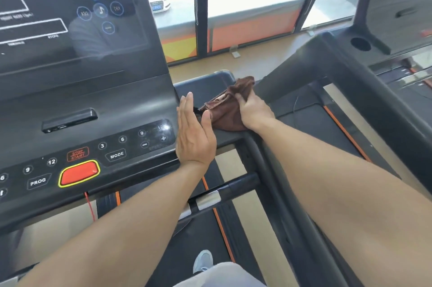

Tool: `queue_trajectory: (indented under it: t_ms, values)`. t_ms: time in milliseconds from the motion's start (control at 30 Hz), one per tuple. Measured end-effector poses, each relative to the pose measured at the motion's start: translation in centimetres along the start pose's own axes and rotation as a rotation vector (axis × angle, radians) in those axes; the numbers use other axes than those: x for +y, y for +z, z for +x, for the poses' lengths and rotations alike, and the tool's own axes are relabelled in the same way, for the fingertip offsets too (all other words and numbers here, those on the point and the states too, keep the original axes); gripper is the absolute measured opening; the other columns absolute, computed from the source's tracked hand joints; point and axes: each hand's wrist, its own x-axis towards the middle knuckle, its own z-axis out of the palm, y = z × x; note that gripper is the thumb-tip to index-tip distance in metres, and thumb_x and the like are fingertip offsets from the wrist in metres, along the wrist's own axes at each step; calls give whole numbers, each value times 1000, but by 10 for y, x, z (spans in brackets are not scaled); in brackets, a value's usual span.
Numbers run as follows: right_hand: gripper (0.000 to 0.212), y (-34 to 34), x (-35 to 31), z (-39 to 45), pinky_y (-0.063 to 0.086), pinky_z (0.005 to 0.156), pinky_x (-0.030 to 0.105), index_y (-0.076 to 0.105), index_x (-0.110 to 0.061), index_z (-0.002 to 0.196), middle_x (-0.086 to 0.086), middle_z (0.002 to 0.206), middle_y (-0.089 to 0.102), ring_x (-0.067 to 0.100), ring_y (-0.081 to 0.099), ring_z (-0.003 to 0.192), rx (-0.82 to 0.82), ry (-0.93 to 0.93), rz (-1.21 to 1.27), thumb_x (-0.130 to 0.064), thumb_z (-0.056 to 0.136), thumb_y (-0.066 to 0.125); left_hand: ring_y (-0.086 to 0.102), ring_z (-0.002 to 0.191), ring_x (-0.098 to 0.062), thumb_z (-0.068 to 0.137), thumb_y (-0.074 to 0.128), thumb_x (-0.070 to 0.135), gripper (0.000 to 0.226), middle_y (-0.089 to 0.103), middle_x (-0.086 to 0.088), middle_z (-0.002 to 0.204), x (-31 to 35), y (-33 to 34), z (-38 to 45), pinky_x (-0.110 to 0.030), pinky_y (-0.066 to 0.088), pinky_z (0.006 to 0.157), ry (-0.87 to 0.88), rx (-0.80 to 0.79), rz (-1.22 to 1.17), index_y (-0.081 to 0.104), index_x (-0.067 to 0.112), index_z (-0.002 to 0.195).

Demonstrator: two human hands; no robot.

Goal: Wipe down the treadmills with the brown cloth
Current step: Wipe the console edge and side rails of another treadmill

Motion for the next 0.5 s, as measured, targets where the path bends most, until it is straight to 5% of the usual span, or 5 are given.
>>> queue_trajectory:
  t_ms: [233,367,500]
  values:
    - [57,-11,62,-58,36,106,26,47,-23,153,5,148,57,27,51,137,-111,52,266,-55,107,42,37,148,-22,107,30,45,54,42,-2,158,2,-2,-2,-48,37,117,44,-93,53,35,18,153]
    - [74,-21,113,-99,40,117,39,57,-24,145,1,138,65,20,60,128,-262,148,304,-75,93,49,46,139,-15,107,32,43,49,52,5,149,-1,-7,-3,-38,40,113,62,-102,0,42,18,148]
    - [70,-37,133,-136,47,112,35,60,-34,140,-14,129,70,8,65,120,-454,143,193,-72,82,69,50,130,-13,108,35,43,44,56,11,141,2,-10,-4,-30,38,103,53,-137,-34,43,21,146]
